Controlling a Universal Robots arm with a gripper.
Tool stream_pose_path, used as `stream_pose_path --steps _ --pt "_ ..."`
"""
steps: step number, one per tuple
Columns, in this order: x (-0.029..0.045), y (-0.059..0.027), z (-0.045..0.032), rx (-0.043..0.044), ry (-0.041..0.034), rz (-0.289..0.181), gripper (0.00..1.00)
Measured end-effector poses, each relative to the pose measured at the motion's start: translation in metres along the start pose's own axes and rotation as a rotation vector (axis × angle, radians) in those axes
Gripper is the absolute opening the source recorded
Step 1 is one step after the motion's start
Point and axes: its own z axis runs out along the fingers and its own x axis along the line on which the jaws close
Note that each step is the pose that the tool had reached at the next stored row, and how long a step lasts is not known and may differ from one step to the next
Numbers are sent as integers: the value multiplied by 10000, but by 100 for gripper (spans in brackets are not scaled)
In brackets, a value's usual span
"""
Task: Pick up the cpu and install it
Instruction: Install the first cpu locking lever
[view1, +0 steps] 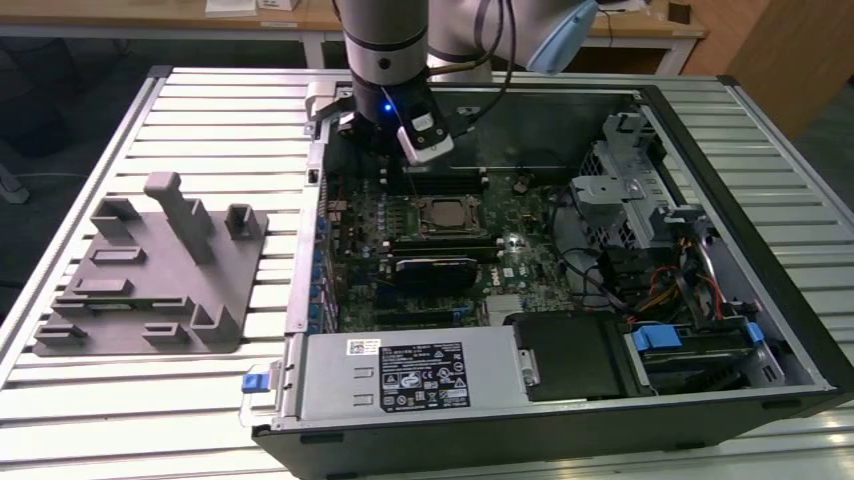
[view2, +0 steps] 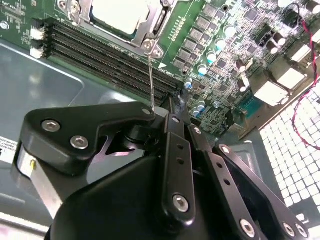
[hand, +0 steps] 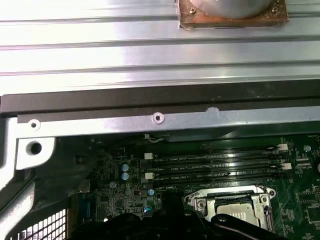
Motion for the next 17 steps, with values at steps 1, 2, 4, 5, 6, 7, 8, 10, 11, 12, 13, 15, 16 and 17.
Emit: stream_pose_path --steps 1,2,4,5,6,7,8,10,11,12,13,15,16,17 --pt "0 0 -1 -28 3 1 11" --pt "0 0 -1 -28 3 2 11" --pt "0 0 -1 -31 3 3 11" --pt "0 0 -1 -31 3 2 11" --pt "-6 0 -1 -30 5 1 11" --pt "-18 1 0 -31 4 1 11" --pt "-36 3 1 -30 4 2 11" --pt "-92 6 3 -30 7 3 11" --pt "-124 9 4 -30 8 4 11" --pt "-159 11 6 -30 9 3 11" --pt "-195 13 8 -30 11 4 11" --pt "-269 18 11 -29 14 5 11" --pt "-305 21 12 -28 16 5 11" --pt "-341 23 14 -29 17 5 11"
